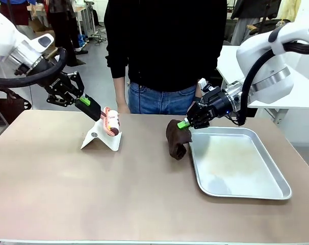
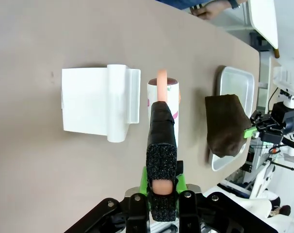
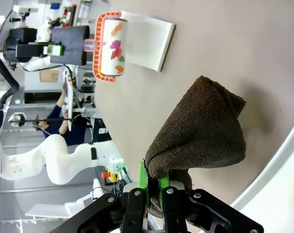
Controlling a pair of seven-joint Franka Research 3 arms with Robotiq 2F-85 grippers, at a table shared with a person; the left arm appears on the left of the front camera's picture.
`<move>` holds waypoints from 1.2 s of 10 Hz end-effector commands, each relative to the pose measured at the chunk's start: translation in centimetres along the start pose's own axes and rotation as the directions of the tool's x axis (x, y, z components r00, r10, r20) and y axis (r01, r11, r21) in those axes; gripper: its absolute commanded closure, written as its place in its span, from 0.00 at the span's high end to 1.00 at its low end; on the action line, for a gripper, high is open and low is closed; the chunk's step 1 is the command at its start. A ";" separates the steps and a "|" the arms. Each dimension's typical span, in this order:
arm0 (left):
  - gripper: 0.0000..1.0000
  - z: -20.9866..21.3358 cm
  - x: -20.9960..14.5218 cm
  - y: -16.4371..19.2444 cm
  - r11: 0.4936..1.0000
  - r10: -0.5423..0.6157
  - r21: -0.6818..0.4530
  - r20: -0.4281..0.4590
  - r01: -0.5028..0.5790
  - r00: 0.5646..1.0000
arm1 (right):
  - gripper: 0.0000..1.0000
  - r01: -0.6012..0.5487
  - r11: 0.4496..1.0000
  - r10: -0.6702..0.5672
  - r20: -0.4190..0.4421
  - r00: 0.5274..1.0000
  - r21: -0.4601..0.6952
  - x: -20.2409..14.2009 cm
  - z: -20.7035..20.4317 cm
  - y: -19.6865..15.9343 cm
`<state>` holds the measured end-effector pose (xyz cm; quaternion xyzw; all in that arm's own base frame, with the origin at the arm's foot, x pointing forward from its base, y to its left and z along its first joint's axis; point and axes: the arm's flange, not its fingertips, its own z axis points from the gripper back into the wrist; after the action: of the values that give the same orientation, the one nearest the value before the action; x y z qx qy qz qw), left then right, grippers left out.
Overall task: Clean the surface of the table.
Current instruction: Return the Lint Roller and towel to their original positions.
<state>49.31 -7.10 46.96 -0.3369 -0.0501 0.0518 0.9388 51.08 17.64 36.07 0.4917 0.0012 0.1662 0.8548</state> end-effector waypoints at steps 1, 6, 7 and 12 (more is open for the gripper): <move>0.22 -0.1 -0.1 0.0 1.000 0.000 -0.002 -0.009 0.000 1.000 | 0.10 0.000 1.000 0.000 0.000 1.000 0.000 0.0 0.0 0.0; 0.22 -1.1 1.9 -2.3 0.989 0.000 0.147 -0.068 0.010 0.998 | 0.10 0.065 0.976 -0.076 -0.044 0.996 -0.206 2.4 -1.3 3.6; 0.22 -1.8 2.4 -2.9 0.985 -0.004 0.174 -0.072 0.017 0.997 | 0.10 0.080 0.969 -0.095 -0.053 0.994 -0.234 2.9 -1.9 4.1; 0.22 -3.9 3.8 -4.5 0.957 -0.110 0.256 -0.111 0.135 0.988 | 0.10 -0.002 0.945 -0.038 -0.118 0.992 -0.326 4.8 -3.8 4.6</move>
<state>53.36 -12.18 46.71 -0.2234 -0.0157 -0.0078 0.9746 52.56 23.66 38.64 0.3408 0.0328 0.1797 0.9222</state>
